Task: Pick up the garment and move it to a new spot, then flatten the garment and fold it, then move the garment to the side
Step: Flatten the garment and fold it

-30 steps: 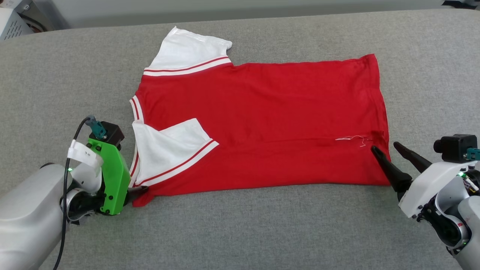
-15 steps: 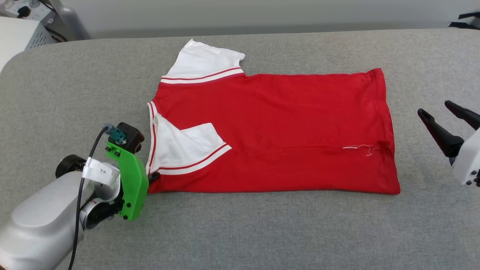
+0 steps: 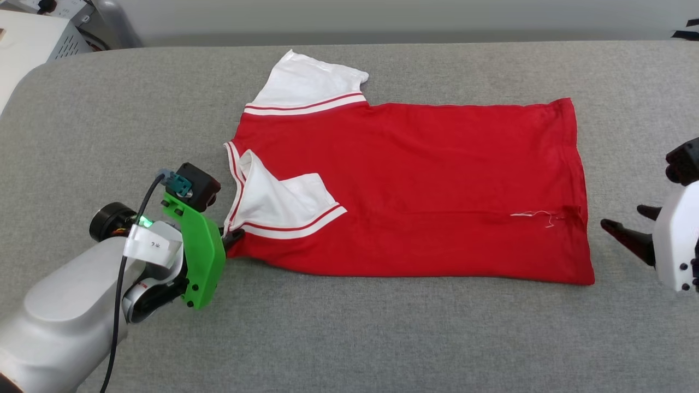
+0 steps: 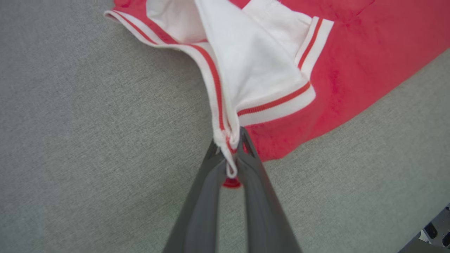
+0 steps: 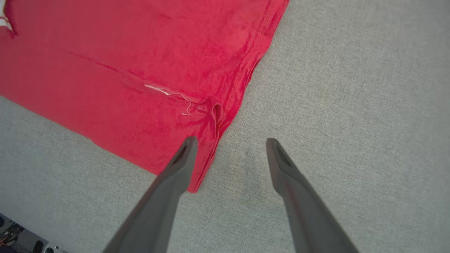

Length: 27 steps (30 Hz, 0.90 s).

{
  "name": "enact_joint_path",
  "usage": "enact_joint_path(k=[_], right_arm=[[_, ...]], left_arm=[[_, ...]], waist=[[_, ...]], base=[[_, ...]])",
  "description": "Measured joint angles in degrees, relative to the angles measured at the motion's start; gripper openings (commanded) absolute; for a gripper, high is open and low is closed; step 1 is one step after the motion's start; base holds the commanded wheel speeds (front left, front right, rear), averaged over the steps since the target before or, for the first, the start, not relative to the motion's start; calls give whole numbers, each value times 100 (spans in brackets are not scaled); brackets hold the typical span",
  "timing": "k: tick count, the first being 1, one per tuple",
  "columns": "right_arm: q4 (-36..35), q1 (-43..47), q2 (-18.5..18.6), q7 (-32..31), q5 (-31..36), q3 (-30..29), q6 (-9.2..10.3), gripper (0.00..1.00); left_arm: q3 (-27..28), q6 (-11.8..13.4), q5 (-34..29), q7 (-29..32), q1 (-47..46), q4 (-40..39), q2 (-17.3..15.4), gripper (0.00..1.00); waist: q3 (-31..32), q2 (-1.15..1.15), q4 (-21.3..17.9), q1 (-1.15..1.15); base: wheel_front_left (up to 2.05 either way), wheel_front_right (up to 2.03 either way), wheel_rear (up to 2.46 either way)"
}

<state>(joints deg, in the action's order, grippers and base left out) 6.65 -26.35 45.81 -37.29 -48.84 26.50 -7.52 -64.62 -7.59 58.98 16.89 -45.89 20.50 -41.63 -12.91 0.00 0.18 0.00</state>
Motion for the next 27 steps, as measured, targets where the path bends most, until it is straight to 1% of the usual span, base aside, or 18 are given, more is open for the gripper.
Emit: enact_joint_path(k=[5, 12, 16, 19, 20, 21, 23, 27], right_arm=[[326, 15, -277, -68, 25, 256, 0, 100], [870, 63, -620, 119, 45, 648, 2, 100], [1033, 44, -609, 212, 118, 876, 10, 100], [1187, 35, -612, 343, 64, 912, 7, 100], [1229, 25, -620, 388, 40, 936, 7, 82], [1256, 18, -623, 439, 11, 949, 7, 26], [1319, 13, -628, 598, -18, 1010, 7, 0], [1348, -8, -667, 896, -79, 1157, 7, 0]], left_arm=[[-48, 0, -12, -80, -104, -1, 65, 0], [-147, 0, -24, -170, -242, 31, 99, 0], [-183, 0, -27, -224, -254, 80, 111, 0], [-197, 0, -18, -281, -276, 119, 115, 0], [-204, 0, -12, -297, -275, 132, 118, 0], [-211, 0, 1, -327, -275, 145, 121, 0], [-226, 0, 15, -377, -269, 193, 124, 0], [-256, 0, 110, -498, -181, 298, 123, 0]], waist=[[-103, 0, 69, 0], [-298, 0, 159, 0], [-394, 0, 196, 0], [-428, 0, 213, 0], [-425, 0, 212, 0], [-418, 0, 209, 0], [-381, 0, 199, 0], [-236, 0, 167, 0]], base=[[0, 0, 0], [0, 0, 0], [0, 0, 0], [0, 0, 0], [0, 0, 0], [0, 0, 0], [0, 0, 0], [0, 0, 0]])
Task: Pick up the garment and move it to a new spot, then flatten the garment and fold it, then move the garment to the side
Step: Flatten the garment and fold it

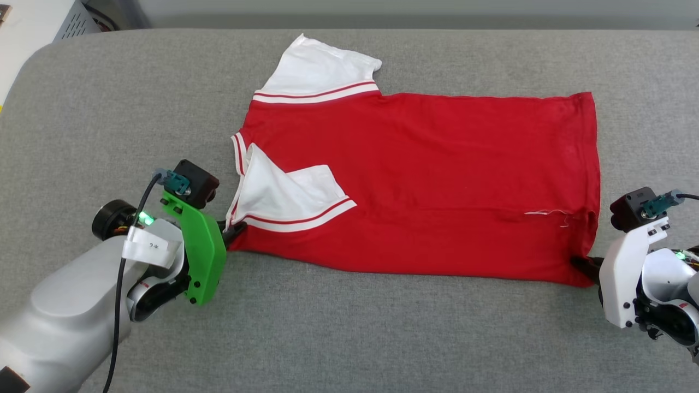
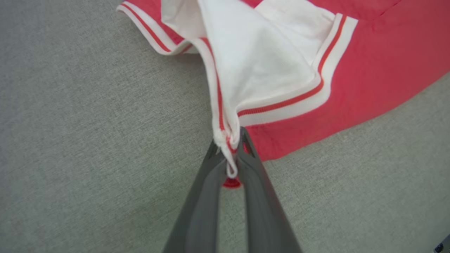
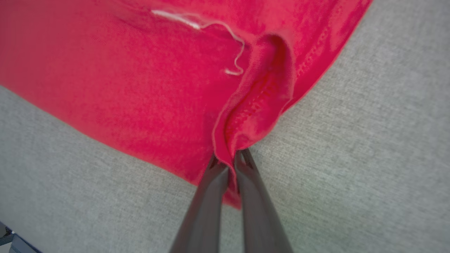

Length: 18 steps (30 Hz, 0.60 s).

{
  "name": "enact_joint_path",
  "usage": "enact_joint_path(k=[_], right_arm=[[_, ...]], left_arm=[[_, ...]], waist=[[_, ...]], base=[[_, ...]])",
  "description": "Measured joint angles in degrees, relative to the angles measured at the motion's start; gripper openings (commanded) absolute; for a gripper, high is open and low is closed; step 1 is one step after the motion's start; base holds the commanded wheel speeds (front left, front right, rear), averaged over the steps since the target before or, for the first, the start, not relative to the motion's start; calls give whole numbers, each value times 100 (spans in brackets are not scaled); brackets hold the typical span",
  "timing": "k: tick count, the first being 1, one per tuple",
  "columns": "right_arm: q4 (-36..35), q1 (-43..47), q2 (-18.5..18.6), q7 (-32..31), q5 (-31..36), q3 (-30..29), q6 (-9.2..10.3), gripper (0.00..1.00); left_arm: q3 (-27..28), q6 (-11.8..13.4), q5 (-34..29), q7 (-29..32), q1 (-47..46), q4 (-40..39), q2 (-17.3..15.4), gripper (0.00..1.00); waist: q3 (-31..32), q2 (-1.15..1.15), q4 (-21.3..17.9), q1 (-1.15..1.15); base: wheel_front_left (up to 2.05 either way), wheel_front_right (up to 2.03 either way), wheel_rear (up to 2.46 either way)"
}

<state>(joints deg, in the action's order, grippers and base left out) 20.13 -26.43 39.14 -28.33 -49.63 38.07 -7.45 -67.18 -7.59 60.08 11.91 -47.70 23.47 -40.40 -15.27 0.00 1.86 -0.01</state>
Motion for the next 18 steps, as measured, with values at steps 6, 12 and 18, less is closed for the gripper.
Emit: enact_joint_path(k=[6, 12, 18], right_arm=[[-153, 59, 40, 342, -136, 53, 0, 0], [-604, 366, 285, 554, -232, -77, -2, 0], [-1029, 931, 498, 590, -259, -342, -4, 0]], left_arm=[[-59, 0, 75, -78, 148, 1, -60, 0], [-97, 87, 100, -78, 319, -208, -246, 0], [-154, 325, 238, -77, 743, -660, -550, 0]], waist=[[314, 0, -44, 0], [641, 0, -50, 0], [929, 0, -49, 0]], base=[[0, 0, 0], [0, 0, 0], [0, 0, 0]])
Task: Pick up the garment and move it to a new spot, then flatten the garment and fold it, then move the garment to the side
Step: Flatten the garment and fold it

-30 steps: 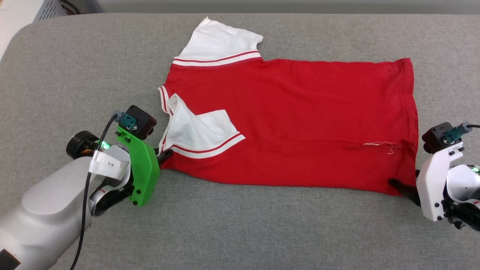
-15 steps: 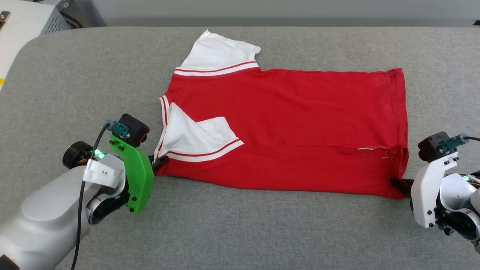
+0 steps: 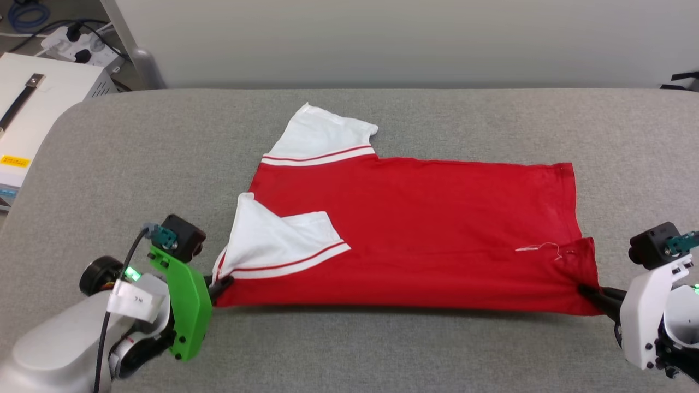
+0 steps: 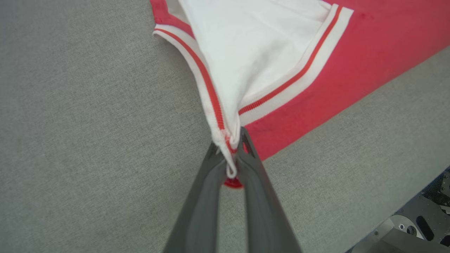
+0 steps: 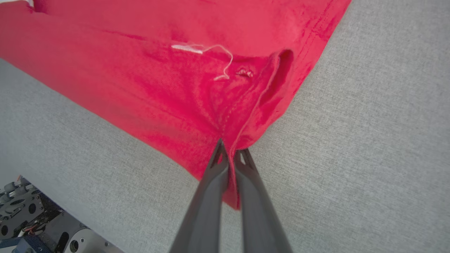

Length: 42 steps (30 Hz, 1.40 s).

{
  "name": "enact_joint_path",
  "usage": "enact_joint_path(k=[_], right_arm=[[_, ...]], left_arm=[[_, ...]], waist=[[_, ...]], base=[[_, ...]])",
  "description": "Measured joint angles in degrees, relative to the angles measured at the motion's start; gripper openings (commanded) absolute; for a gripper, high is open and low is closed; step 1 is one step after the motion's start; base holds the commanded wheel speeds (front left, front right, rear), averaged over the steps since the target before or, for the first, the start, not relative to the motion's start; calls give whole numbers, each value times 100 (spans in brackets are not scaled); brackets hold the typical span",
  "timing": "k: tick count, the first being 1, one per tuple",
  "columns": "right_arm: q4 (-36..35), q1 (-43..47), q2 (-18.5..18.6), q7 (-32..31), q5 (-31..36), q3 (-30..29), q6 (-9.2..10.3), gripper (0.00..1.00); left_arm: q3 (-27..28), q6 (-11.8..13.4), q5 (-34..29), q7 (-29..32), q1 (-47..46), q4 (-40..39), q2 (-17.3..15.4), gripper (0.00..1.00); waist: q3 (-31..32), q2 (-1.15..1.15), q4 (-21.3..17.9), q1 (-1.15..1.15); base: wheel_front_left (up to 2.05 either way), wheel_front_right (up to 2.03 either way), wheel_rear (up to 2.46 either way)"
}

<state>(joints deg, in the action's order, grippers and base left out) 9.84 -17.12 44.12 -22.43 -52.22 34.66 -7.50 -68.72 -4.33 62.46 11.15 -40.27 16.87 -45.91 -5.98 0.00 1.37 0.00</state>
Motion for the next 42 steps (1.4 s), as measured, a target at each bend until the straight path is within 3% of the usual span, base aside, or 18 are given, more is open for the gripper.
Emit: enact_joint_path(k=[6, 12, 22, 23, 24, 25, 26, 34, 42], right_arm=[[-289, 669, 41, -77, 1, -400, -3, 0], [-299, 1180, -75, -264, 20, -727, -4, 0], [187, 1283, -614, -267, 323, -901, -4, 0], [261, 1290, -662, -178, 359, -911, -4, 0], [320, 1291, -697, -93, 396, -926, -5, 19], [382, 1292, -738, -3, 436, -954, -7, 44], [445, 1294, -771, 107, 521, -978, -11, 100], [494, 1440, -1273, 1259, 1161, -1928, -3, 100], [-275, 1489, -2030, 2078, 2218, -3103, -3, 100]], left_arm=[[-111, 341, 114, -3, 608, -479, -210, 0], [-180, 536, 169, -60, 968, -543, -196, 0], [-168, 480, 308, -218, 1070, 118, 154, 0], [-155, 457, 319, -247, 1069, 180, 180, 15], [-143, 452, 328, -287, 1069, 223, 208, 71], [-127, 450, 332, -350, 1068, 269, 234, 100], [-121, 452, 322, -413, 1066, 312, 247, 100], [-110, 708, -178, -903, 1051, 143, 108, 100], [276, 1063, -431, -1273, 615, -391, -226, 100]], waist=[[168, 0, -41, 1], [94, 0, -63, 0], [-171, 0, -98, 0], [-185, 0, -92, 0], [-189, 0, -84, 0], [-182, 0, -75, 0], [-166, 0, -68, 0], [18, 0, 1, 0], [48, 0, 19, 0]], base=[[0, 0, 0], [0, 0, 0], [0, 0, 0], [0, 0, 0], [0, 0, 0], [0, 0, 0], [0, 0, 0], [0, 0, 0], [0, 0, 0]])
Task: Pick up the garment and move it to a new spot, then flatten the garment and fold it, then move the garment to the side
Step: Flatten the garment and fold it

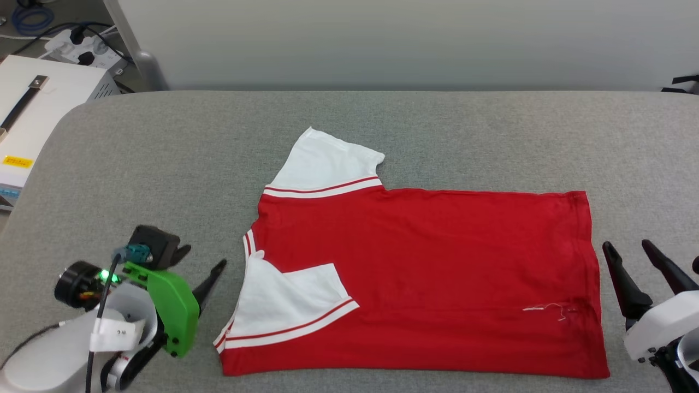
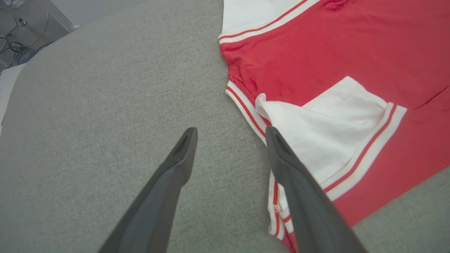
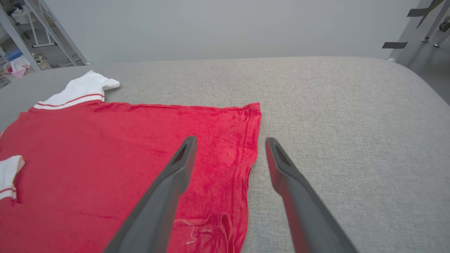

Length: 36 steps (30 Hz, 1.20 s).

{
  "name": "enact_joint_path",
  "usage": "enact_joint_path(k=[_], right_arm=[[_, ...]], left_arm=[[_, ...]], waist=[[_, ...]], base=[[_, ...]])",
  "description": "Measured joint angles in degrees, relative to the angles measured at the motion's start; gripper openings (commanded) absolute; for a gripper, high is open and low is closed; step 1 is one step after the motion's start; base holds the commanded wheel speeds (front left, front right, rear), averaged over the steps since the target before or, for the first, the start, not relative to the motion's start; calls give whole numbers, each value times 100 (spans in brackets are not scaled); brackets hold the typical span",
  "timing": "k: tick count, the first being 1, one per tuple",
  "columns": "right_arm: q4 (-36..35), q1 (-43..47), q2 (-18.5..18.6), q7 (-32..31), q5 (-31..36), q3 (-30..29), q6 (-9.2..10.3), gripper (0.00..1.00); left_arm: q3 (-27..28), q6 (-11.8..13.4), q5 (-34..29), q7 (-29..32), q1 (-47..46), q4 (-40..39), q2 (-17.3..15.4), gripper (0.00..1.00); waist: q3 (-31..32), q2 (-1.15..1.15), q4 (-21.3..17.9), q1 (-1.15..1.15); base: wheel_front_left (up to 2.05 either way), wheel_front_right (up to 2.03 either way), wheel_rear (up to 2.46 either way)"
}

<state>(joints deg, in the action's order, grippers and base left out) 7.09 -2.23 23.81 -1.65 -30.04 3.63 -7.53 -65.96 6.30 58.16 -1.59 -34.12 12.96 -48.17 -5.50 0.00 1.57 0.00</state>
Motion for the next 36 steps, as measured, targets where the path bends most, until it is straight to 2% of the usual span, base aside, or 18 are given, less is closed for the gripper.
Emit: enact_joint_path(k=[3, 8, 13, 16, 20, 24, 29, 33, 36], right_arm=[[-320, -5, -350, 174, 390, -281, 0, 100], [-890, -31, -861, 522, 838, -499, 0, 100], [-1233, -81, -1048, 697, 1233, -490, 0, 100], [-1330, -177, -1135, 714, 1288, -452, 0, 100], [-1467, -354, -1145, 775, 1357, -364, 0, 100], [-1543, -608, -1145, 851, 1378, -272, 0, 100], [-1561, -872, -1118, 902, 1374, -154, 0, 100], [-1559, -1081, -1069, 950, 1369, -83, 0, 100], [-1549, -1216, -1034, 970, 1363, -36, 0, 100]], left_arm=[[148, 122, -204, -107, -308, -53, -31, 100], [404, 82, -237, -214, -815, 104, 111, 100], [497, -266, -296, -63, -1485, 436, 188, 100], [626, -571, -179, 222, -1964, 655, 286, 100], [780, -964, 305, 1059, -2616, 945, 448, 100], [712, -1162, 505, 2128, -3343, 1177, 497, 100], [643, -1210, 769, 3368, -4058, 1533, 670, 100], [554, -1207, 837, 3950, -4463, 1834, 846, 100], [504, -1207, 826, 4128, -4631, 2031, 992, 100]], waist=[[-42, 0, -35, 0], [-202, 0, -127, 0], [-477, 0, -257, 0], [-707, 0, -341, 0], [-1075, 0, -453, 0], [-1486, 0, -569, -1], [-1988, 0, -721, -1], [-2344, 0, -847, -1], [-2580, 0, -940, -1]], base=[[0, 0, 0], [0, 0, 0], [0, 0, 0], [0, 0, 0], [0, 0, 0], [0, 0, 0], [0, 0, 0], [0, 0, 0], [0, 0, 0]])
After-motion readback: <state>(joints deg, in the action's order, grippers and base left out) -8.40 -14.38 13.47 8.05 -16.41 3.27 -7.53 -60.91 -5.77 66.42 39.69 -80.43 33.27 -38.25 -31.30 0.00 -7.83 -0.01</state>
